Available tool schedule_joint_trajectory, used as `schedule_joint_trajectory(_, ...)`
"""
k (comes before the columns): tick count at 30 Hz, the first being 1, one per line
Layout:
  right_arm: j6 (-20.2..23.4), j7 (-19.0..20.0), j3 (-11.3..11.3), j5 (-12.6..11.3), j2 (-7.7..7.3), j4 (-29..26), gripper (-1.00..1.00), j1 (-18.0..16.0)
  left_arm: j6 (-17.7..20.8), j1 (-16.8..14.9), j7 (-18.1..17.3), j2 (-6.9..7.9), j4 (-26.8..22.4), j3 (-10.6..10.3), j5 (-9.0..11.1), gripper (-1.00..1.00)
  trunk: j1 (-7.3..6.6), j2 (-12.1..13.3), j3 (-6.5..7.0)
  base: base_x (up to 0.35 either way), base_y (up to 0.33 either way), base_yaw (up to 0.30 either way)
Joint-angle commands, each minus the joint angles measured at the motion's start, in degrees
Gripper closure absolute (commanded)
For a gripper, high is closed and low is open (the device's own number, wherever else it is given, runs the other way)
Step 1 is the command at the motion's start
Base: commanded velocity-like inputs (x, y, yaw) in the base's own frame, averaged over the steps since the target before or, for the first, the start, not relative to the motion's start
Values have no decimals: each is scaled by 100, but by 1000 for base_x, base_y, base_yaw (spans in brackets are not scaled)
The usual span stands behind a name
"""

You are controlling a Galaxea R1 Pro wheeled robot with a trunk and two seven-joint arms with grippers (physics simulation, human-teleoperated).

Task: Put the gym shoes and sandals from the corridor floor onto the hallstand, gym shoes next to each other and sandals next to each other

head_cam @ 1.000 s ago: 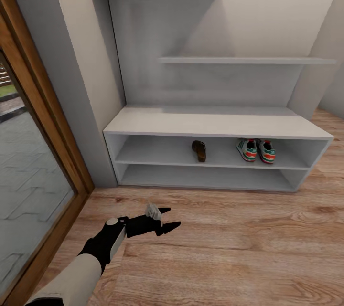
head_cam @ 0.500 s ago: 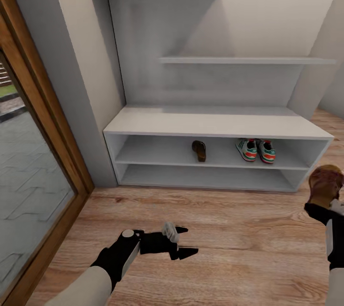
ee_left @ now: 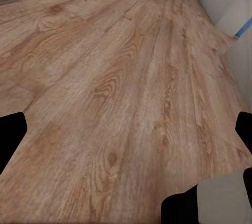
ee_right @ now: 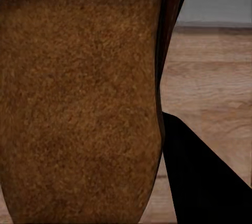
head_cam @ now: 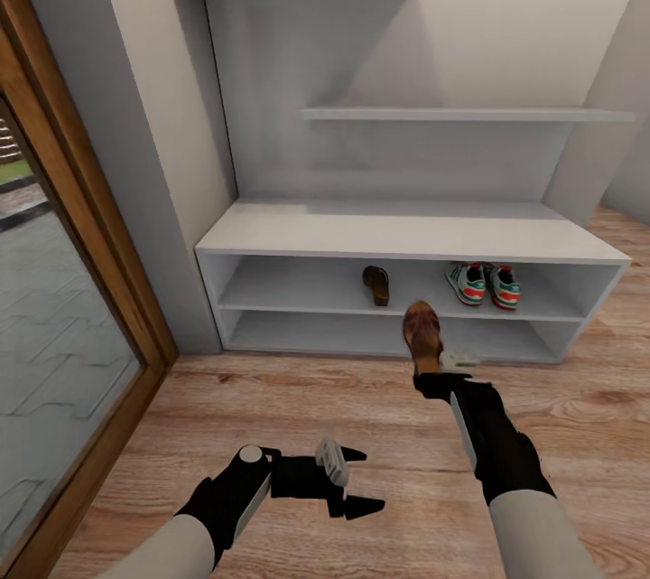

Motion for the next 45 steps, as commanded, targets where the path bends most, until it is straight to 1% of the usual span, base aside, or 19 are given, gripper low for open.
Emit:
schedule_joint_trajectory(1, 112, 28, 154, 69, 17, -8, 100, -4, -58, 23, -3, 1, -4, -3, -26, -100, -1, -2, -5, 0, 0, 0)
schedule_joint_trajectory(3, 268, 29, 371, 63, 37, -8, 100, -4, -62, 64, -6, 2, -7, -3, -25, -100, -1, -2, -5, 0, 0, 0)
schedule_joint_trajectory(4, 304, 30, 403, 62, 48, -8, 100, -4, -62, 70, -7, 3, -7, -3, -25, -100, -1, -2, -5, 0, 0, 0)
schedule_joint_trajectory(7, 440, 36, 487, 60, 94, -2, 100, -4, -63, 86, -11, 3, -8, -4, -25, -100, -1, -2, -5, 0, 0, 0)
schedule_joint_trajectory(11, 487, 55, 521, 60, 110, 0, 100, -4, -64, 92, -29, 14, -3, 1, -25, -100, -1, -2, -5, 0, 0, 0)
schedule_joint_trajectory(13, 497, 62, 530, 60, 113, 10, 100, -4, -64, 93, -136, 27, -1, 6, -25, -100, -1, -2, -5, 0, 0, 0)
schedule_joint_trajectory(15, 505, 59, 579, 59, 118, 314, 100, -4, -63, 94, -629, 113, -10, 21, -26, -100, -1, -2, -5, 0, 0, 0)
schedule_joint_trajectory(17, 507, 49, 690, 59, 139, 662, 100, -4, -61, 94, -873, 171, -15, 27, -26, -100, -1, -2, -5, 0, 0, 0)
schedule_joint_trajectory(19, 507, 34, 790, 59, 164, 995, 100, -4, -63, 94, -960, 195, -7, 29, -25, -100, -1, -2, -5, 0, 0, 0)
schedule_joint_trajectory(26, 425, 6, 861, 85, 186, 1840, 100, -44, -64, 94, -1014, 205, 0, 31, -25, -100, -1, -2, -5, 0, 0, 0)
schedule_joint_trajectory(29, 244, 1, 862, 97, 187, 1892, 100, -46, -64, 94, -1015, 205, 0, 31, -25, -100, -1, -2, -5, 0, 0, 0)
schedule_joint_trajectory(31, 12, 0, 866, 98, 187, 1904, 100, -47, -64, 94, -1015, 205, 0, 31, -25, -100, -1, -2, -5, 0, 0, 0)
schedule_joint_trajectory(33, -312, -7, 869, 95, 187, 1911, 100, -47, -64, 94, -1015, 205, 0, 31, -25, -100, -1, -2, -5, 0, 0, 0)
schedule_joint_trajectory(34, -941, -59, 864, 75, 183, 1919, 100, -47, -64, 94, -1015, 205, 0, 31, -32, -100, -1, -2, -5, 0, 0, 0)
schedule_joint_trajectory(38, -1441, -79, 861, 71, 177, 1921, 100, -48, -64, 94, -1010, 205, 0, 31, -33, -100, -1, -2, -5, 0, 0, 0)
schedule_joint_trajectory(39, -1688, -82, 865, 74, 174, 1916, 100, -48, -64, 94, -1005, 205, 0, 31, -34, -100, -1, -2, -5, 0, 0, 0)
schedule_joint_trajectory(41, -1804, -82, 872, 78, 172, 1911, 100, -48, -64, 94, -993, 205, 0, 31, -34, -100, -1, -2, -5, 0, 0, 0)
schedule_joint_trajectory(43, -2041, -81, 876, 81, 173, 1909, 100, -48, -64, 94, -961, 200, 0, 30, -34, -100, -1, -2, -5, 0, 0, 0)
schedule_joint_trajectory(45, -2436, -80, 871, 77, 172, 1914, 100, -48, -61, 94, -927, 198, 0, 29, -30, -100, -1, -2, -5, 0, 0, 0)
